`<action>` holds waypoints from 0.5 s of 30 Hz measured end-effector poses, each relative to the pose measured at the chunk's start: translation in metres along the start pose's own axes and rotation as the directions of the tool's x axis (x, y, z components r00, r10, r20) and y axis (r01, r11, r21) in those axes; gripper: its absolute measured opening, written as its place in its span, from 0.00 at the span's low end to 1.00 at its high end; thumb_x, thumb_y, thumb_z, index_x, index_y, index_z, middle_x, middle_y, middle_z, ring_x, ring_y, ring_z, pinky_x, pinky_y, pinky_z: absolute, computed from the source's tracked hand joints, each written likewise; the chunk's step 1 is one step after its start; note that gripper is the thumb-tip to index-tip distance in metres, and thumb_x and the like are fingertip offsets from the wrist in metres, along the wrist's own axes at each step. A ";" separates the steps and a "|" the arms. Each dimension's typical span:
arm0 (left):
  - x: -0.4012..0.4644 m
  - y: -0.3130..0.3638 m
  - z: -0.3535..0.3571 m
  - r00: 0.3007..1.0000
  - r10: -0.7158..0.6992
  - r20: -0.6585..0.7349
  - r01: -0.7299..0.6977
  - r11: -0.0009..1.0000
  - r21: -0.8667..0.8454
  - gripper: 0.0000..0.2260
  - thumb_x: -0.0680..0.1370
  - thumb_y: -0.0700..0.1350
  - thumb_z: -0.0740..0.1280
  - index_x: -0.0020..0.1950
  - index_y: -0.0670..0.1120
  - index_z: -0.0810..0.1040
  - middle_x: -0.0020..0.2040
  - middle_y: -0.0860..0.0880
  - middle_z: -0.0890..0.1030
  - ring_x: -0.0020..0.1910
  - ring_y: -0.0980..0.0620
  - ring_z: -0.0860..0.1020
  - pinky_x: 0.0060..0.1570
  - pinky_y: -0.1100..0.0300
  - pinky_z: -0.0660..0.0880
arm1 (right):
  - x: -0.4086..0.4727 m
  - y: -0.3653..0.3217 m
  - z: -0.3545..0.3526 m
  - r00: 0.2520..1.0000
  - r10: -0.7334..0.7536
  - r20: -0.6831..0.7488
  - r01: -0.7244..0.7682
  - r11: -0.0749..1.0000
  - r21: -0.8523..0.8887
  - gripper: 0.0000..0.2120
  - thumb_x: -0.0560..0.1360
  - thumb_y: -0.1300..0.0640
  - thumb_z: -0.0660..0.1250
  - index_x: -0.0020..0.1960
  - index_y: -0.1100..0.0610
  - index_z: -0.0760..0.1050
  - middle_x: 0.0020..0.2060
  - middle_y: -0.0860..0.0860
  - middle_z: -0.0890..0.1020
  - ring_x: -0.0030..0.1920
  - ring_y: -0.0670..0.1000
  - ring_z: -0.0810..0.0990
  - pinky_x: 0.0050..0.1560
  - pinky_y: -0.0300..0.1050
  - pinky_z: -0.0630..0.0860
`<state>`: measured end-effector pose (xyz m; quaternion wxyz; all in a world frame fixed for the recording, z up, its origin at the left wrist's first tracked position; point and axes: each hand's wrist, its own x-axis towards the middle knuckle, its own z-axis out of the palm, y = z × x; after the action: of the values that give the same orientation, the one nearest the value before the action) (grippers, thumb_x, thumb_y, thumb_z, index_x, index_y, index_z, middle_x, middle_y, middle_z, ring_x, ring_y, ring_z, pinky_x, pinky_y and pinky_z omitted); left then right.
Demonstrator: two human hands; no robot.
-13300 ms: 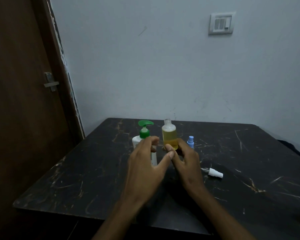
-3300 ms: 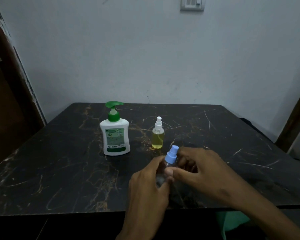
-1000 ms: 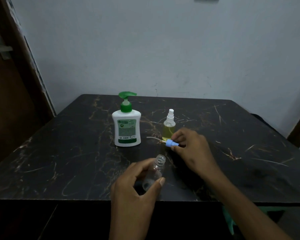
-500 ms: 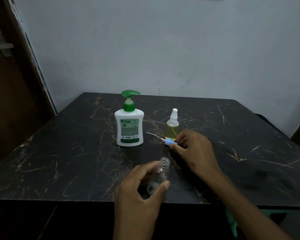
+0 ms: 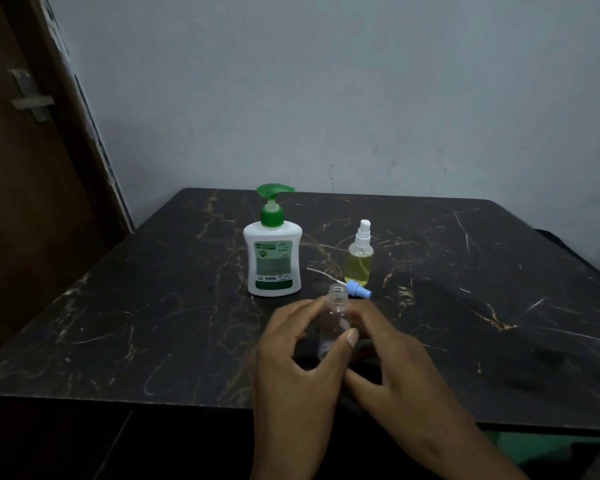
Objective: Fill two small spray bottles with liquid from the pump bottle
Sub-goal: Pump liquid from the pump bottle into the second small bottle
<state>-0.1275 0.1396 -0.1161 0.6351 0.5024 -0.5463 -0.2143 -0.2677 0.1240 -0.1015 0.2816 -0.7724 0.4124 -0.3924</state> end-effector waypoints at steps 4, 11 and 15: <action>0.007 0.004 -0.008 1.000 -0.007 -0.008 0.008 0.997 0.077 0.21 0.72 0.43 0.80 0.64 0.56 0.84 0.56 0.62 0.84 0.56 0.64 0.82 0.54 0.70 0.77 | 0.018 0.007 0.002 0.998 -0.031 -0.063 0.029 0.999 -0.026 0.16 0.77 0.59 0.73 0.60 0.43 0.77 0.49 0.41 0.86 0.49 0.42 0.86 0.51 0.47 0.81; 0.109 0.071 -0.042 0.929 0.339 -0.151 -0.284 0.912 0.297 0.11 0.82 0.47 0.69 0.63 0.49 0.81 0.51 0.62 0.81 0.51 0.67 0.81 0.51 0.73 0.77 | 0.079 0.017 0.003 0.948 -0.136 -0.287 0.108 0.988 -0.111 0.13 0.76 0.47 0.75 0.59 0.46 0.77 0.45 0.38 0.81 0.47 0.37 0.81 0.43 0.28 0.75; 0.200 0.085 -0.029 0.901 0.414 -0.130 -0.325 0.843 0.429 0.08 0.81 0.47 0.68 0.55 0.47 0.85 0.46 0.55 0.84 0.45 0.61 0.82 0.51 0.59 0.82 | 0.112 0.028 0.015 0.915 -0.207 -0.346 0.144 0.969 -0.200 0.12 0.79 0.46 0.72 0.60 0.45 0.74 0.44 0.37 0.78 0.44 0.38 0.79 0.42 0.31 0.75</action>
<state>-0.0618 0.0211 0.0569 0.6050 0.5255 -0.5922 0.0843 -0.2271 0.0158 -0.0888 0.0965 -0.7414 0.4183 -0.5159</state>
